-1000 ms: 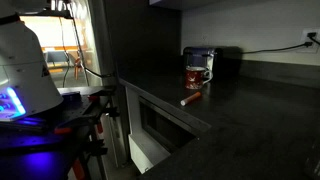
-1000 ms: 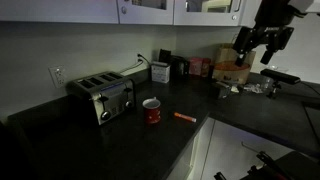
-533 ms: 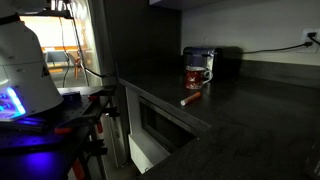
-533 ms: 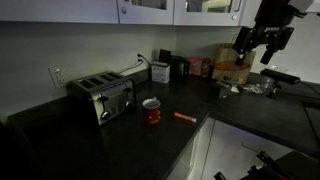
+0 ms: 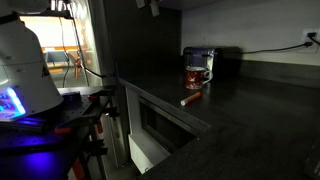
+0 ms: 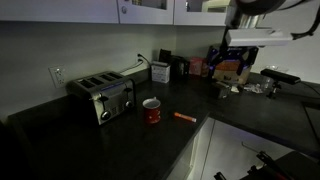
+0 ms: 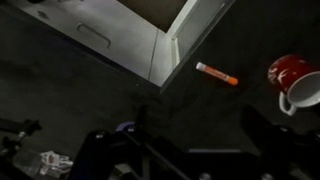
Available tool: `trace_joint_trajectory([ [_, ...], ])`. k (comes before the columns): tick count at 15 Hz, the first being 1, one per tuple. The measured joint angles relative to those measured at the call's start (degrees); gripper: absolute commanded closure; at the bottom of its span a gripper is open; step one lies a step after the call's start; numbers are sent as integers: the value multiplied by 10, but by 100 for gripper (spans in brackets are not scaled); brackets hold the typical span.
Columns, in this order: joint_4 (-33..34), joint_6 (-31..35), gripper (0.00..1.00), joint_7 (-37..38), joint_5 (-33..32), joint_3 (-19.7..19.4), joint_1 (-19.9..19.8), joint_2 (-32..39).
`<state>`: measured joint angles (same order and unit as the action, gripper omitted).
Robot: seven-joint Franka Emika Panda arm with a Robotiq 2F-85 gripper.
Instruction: Put the marker in the cup
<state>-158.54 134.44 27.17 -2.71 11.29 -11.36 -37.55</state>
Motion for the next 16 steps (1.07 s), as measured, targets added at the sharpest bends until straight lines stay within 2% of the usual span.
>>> trace_joint_trajectory([
  [3,43,51,0,117,-35,38,-47,127],
  [5,85,52,0,188,-57,41,-63,203],
  [7,127,52,0,252,-66,29,-61,272],
  [12,219,51,0,379,-51,-38,-1,414],
  [16,276,49,0,461,16,-79,62,480],
])
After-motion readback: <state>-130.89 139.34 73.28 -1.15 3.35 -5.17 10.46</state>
